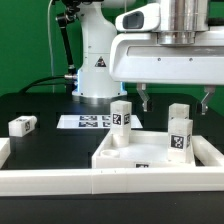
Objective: Assemble square table
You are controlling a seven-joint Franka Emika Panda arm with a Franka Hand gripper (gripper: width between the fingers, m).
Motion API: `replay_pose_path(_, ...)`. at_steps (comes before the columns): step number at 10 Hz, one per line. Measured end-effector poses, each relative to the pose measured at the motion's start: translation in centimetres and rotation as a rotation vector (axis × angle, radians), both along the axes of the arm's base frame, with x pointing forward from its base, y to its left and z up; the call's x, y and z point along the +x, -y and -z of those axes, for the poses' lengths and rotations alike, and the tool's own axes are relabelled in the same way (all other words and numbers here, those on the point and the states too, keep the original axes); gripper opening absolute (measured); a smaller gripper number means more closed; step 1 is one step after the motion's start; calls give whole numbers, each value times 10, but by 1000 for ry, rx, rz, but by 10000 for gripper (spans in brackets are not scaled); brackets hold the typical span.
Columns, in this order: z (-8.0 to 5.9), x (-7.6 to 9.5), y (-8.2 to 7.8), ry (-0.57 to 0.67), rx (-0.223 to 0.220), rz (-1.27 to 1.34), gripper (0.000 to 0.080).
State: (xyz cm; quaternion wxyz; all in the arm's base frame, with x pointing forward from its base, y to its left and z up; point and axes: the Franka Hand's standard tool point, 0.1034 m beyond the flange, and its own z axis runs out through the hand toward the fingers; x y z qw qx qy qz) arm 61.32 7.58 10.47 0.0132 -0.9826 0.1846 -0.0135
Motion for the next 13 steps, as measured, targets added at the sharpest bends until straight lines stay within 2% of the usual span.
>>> replay_pose_path(1,-1,-3,2,3,2,-31,648)
replay_pose_path(2,-3,-13,14,18,10,-69,648)
replay_pose_path(3,-6,-21,28,17,10,-110,648)
replay_pose_path(5,-7,-25,64,23,3,-166,648)
replay_pose_path(10,-5,-26,71,19,1,-150,648)
replay_pose_path(12,-4,-27,94,18,-8,-146,648)
replay_pose_path(13,0,-34,117,21,-17,-183,648)
